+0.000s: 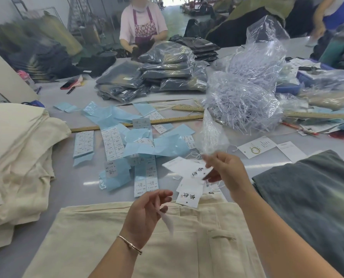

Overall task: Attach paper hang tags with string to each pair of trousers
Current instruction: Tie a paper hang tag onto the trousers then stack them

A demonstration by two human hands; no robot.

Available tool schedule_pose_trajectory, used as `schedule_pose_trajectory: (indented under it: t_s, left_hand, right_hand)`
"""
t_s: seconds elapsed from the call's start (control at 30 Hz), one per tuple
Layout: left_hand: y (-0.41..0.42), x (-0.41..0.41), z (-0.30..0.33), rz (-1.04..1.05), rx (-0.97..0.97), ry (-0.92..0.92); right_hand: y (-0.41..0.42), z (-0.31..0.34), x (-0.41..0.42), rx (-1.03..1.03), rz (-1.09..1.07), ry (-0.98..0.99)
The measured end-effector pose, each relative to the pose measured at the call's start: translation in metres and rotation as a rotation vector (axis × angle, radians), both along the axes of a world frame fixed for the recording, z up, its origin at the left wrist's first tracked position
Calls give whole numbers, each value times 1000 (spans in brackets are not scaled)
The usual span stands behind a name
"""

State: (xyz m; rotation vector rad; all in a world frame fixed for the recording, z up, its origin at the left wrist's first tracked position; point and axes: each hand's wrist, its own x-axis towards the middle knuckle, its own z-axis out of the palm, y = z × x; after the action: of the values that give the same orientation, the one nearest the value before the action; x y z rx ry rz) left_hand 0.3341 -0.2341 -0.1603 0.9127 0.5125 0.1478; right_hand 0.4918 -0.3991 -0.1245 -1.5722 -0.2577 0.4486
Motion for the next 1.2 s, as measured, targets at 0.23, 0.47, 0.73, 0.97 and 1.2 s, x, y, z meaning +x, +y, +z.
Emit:
schedule_pose_trajectory:
  t_s: [0.23, 0.47, 0.73, 0.97, 1.2]
  left_hand:
    - [6, -19, 50, -136, 656, -146]
    - [-29, -32, 82, -426, 1211, -164]
    - [-49, -62, 83, -423, 733, -240]
    - [-50, -69, 76, -279, 752, -173]
    - [-58, -71, 81, -235, 1320, -284]
  right_hand:
    - [-25, 22, -28, -506, 125, -527]
    - [-40, 44, -63, -187, 273, -368]
    - [-55, 26, -118, 258, 260, 131]
    - [-50, 23, -132, 209, 99, 216]
    - [-48, 27, -134, 101, 69, 246]
